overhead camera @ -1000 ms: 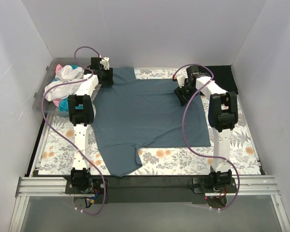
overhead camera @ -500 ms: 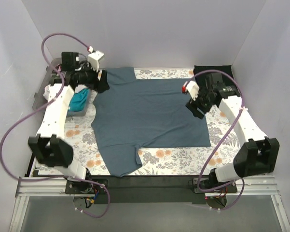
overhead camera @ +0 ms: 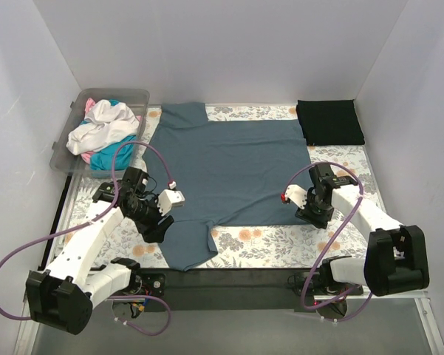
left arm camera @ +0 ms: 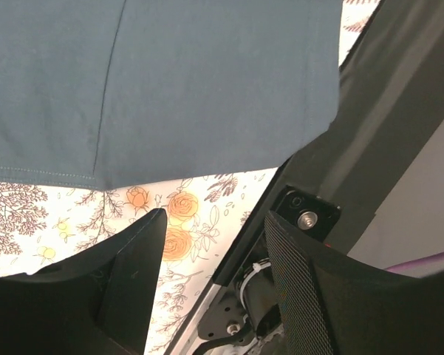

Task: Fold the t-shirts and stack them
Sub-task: Fold the tshirt

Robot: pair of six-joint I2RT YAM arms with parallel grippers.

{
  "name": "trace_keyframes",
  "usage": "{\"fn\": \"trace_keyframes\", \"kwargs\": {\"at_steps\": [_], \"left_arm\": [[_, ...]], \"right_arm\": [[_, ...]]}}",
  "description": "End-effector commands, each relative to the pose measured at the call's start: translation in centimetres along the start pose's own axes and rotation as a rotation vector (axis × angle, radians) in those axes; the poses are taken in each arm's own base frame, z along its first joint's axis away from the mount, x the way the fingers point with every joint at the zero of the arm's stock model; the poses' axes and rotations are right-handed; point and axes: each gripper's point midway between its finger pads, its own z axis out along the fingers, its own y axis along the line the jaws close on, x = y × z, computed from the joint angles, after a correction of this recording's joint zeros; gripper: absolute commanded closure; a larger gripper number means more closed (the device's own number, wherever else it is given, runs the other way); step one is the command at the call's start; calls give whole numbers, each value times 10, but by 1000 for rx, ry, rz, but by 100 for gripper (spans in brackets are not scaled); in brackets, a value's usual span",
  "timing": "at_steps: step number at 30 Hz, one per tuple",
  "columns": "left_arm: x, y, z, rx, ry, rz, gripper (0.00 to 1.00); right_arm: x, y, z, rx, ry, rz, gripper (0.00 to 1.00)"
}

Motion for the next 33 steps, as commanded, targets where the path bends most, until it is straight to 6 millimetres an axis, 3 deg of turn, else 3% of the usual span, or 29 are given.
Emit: {"fn": "trace_keyframes", "kwargs": {"at_steps": [1, 6, 9, 21, 25, 28, 30, 33], "left_arm": [[6, 12, 7, -41, 48, 44, 45], [7, 18, 11, -59, 57, 29, 45], [14, 22, 15, -77, 85, 14, 47], [12, 24, 15, -70, 89, 4, 47], [11, 20, 16, -49, 88, 3, 47], [10, 7, 15, 15, 73, 21, 47], [11, -6, 15, 66, 72, 49, 47], [15, -21, 19, 96, 88, 158, 44]], "right_arm": [[-3, -23, 3, 91, -2, -46, 49], [-3, -24, 12, 78, 8, -47, 56], [-1, -22, 16, 66, 12, -53, 57], [7, -8, 21, 46, 20, -78, 60], [6, -9, 23, 43, 18, -70, 61], [6, -14, 26, 58, 23, -66, 63], [9, -14, 30, 50, 42, -54, 67], [10, -15, 34, 47, 54, -43, 87]]}}
